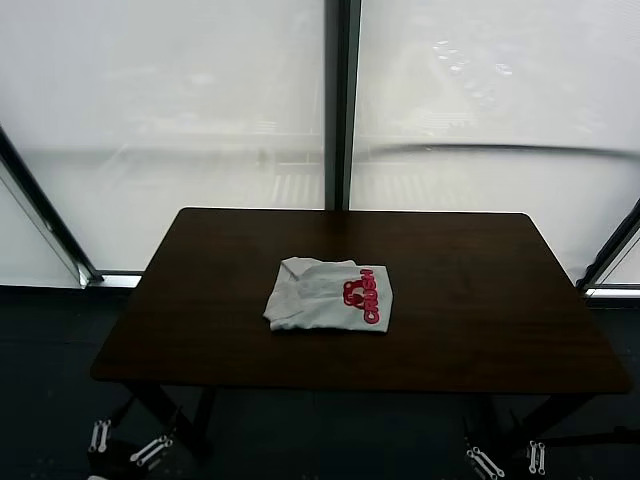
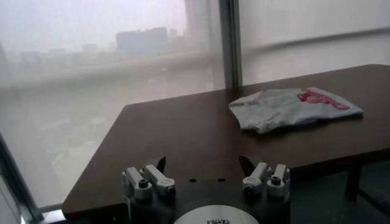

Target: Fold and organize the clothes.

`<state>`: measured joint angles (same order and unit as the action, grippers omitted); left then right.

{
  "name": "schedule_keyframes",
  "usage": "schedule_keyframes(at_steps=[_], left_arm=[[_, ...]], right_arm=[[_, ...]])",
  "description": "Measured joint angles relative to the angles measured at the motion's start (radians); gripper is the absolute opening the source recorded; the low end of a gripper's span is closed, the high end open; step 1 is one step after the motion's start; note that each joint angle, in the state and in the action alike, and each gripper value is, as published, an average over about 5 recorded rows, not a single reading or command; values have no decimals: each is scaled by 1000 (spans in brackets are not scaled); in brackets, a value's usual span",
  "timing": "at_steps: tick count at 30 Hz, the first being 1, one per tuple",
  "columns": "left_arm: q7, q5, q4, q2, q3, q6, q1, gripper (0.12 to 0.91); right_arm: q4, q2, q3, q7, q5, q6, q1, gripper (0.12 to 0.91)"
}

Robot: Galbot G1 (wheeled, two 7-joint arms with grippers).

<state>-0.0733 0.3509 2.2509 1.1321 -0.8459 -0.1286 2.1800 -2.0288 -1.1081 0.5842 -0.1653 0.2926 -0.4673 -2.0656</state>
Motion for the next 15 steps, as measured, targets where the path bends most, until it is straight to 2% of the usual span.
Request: schedule_keyframes(at_steps=[15], left_arm=[[-1,0,0,5,2,0,2,907]], right_arm=[[7,0,-10,0,-1,4,10,907]])
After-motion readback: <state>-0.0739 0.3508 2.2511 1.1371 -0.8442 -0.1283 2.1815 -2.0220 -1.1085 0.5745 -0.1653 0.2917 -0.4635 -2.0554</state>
